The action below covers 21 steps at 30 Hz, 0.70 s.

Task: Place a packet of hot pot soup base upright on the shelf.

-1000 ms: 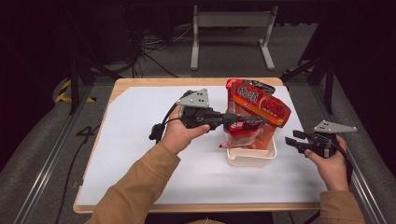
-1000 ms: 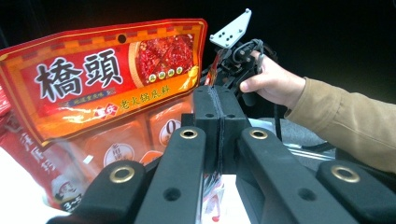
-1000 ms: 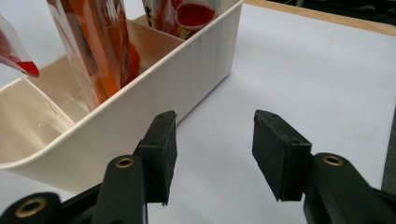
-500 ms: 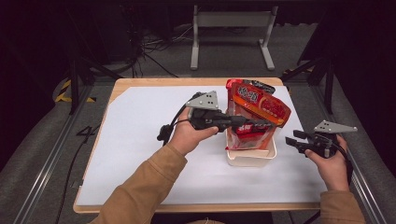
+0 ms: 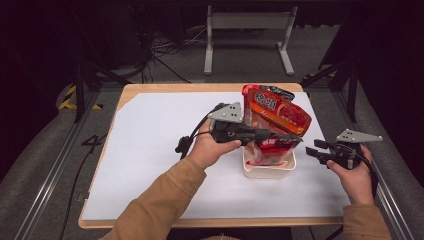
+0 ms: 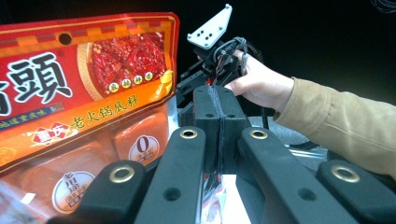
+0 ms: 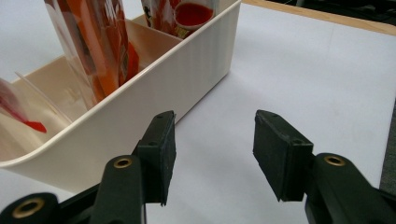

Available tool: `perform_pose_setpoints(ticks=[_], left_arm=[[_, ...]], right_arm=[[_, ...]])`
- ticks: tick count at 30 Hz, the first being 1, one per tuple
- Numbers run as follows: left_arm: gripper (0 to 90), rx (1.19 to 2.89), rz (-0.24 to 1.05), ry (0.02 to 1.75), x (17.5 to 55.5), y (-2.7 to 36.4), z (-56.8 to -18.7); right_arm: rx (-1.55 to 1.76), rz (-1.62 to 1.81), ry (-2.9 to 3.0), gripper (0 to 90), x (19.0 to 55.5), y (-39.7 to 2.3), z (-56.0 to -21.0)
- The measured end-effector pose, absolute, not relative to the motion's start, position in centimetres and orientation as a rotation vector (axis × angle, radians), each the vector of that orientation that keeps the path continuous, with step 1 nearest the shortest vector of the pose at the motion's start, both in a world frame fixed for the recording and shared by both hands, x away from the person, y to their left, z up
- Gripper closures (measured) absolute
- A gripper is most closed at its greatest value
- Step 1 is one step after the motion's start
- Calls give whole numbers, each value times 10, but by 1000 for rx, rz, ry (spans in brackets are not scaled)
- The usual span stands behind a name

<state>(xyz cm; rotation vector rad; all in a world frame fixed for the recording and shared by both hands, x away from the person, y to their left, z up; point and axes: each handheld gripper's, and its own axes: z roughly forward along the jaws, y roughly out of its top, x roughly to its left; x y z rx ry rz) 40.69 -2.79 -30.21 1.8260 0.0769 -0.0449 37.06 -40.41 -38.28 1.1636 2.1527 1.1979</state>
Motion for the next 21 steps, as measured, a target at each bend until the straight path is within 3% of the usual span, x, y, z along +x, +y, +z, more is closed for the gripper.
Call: perform_pose_setpoints(ticks=[21], left_arm=[[896, 1857, -52, 90, 416, -46, -328]], right_arm=[[1170, 1196, 2161, 484, 372, -405, -385]])
